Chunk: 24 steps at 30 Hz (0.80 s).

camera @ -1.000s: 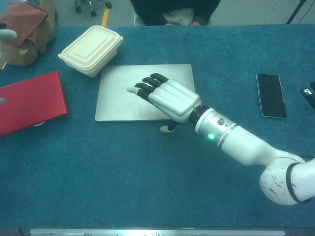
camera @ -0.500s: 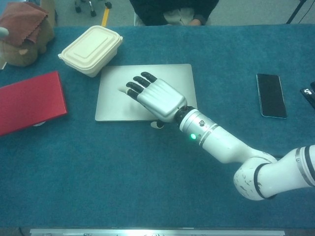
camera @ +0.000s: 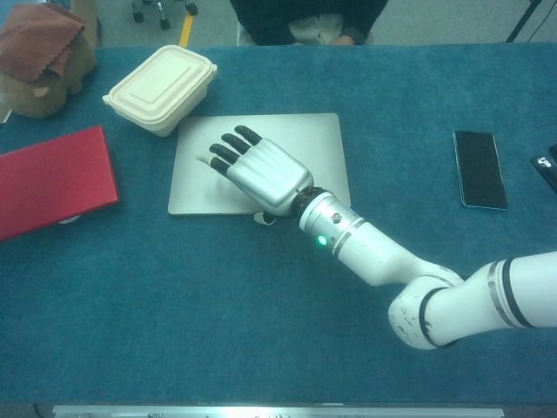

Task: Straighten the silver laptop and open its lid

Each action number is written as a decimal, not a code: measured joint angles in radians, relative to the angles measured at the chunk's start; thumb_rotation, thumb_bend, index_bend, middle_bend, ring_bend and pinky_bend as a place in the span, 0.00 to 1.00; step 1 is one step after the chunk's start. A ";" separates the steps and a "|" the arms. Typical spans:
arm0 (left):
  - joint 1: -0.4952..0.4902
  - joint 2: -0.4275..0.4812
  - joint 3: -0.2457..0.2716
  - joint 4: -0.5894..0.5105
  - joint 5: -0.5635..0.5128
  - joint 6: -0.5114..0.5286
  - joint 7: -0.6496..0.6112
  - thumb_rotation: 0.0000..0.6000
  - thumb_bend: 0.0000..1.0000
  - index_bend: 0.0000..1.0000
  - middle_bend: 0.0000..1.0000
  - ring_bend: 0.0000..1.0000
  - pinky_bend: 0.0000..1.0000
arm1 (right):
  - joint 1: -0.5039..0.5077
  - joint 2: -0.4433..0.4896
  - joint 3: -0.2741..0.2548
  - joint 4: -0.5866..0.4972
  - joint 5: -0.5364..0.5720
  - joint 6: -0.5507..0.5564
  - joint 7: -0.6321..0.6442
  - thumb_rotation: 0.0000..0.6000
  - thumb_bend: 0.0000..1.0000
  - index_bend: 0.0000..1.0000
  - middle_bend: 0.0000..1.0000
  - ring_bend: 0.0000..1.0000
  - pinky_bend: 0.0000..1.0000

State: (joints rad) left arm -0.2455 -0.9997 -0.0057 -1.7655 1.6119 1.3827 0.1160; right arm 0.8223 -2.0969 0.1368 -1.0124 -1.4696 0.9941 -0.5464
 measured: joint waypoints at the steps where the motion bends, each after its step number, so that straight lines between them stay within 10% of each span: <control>1: 0.001 0.000 0.000 0.002 0.000 0.001 -0.003 1.00 0.14 0.00 0.00 0.00 0.00 | 0.002 -0.003 0.000 0.006 -0.002 0.000 -0.001 1.00 0.11 0.00 0.10 0.00 0.04; 13: 0.013 0.002 0.010 0.034 0.008 0.009 -0.027 1.00 0.14 0.00 0.00 0.00 0.00 | 0.016 -0.006 -0.005 0.011 -0.023 0.005 -0.028 1.00 0.44 0.00 0.10 0.00 0.04; 24: 0.034 0.009 0.035 0.073 0.025 0.017 -0.062 1.00 0.14 0.00 0.00 0.00 0.00 | 0.042 0.021 0.032 -0.047 -0.015 0.000 -0.117 1.00 0.47 0.00 0.10 0.00 0.04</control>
State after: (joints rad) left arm -0.2115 -0.9906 0.0296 -1.6921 1.6373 1.3999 0.0538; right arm 0.8638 -2.0756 0.1684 -1.0594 -1.4851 0.9939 -0.6638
